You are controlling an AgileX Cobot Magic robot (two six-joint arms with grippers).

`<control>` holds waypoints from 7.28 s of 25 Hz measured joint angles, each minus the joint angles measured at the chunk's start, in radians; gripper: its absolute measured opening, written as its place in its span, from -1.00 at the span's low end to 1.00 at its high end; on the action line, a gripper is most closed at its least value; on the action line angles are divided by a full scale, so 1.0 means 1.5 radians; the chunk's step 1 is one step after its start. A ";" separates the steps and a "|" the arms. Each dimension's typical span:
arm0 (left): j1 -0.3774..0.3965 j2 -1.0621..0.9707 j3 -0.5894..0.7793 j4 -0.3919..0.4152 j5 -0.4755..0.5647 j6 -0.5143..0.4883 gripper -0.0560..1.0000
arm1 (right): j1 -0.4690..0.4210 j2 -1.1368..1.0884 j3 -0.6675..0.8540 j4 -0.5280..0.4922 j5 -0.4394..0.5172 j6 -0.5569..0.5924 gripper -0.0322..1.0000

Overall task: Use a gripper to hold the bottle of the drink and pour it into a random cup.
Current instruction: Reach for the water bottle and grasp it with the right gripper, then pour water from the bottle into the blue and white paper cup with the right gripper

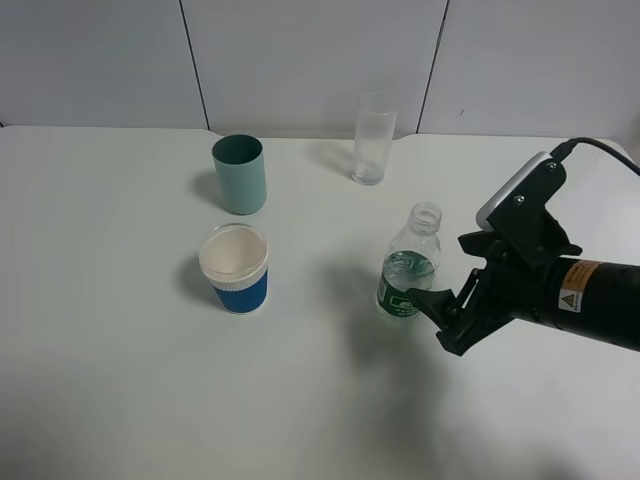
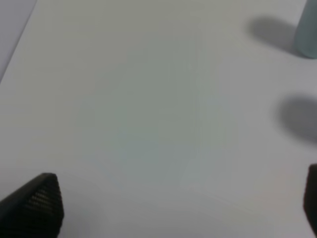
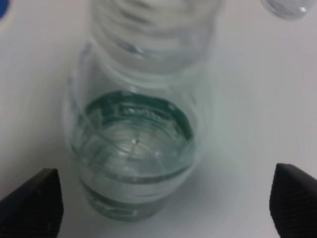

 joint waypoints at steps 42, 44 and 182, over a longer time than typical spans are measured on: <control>0.000 0.000 0.000 -0.001 0.000 0.000 0.96 | -0.034 0.288 0.001 -0.093 -0.362 -0.013 0.15; 0.000 0.000 0.000 -0.001 0.000 0.000 0.96 | -0.034 0.288 0.001 -0.093 -0.362 -0.013 0.15; 0.000 0.000 0.000 -0.002 0.000 0.000 0.96 | 0.227 0.377 -0.673 -0.961 0.550 0.185 0.15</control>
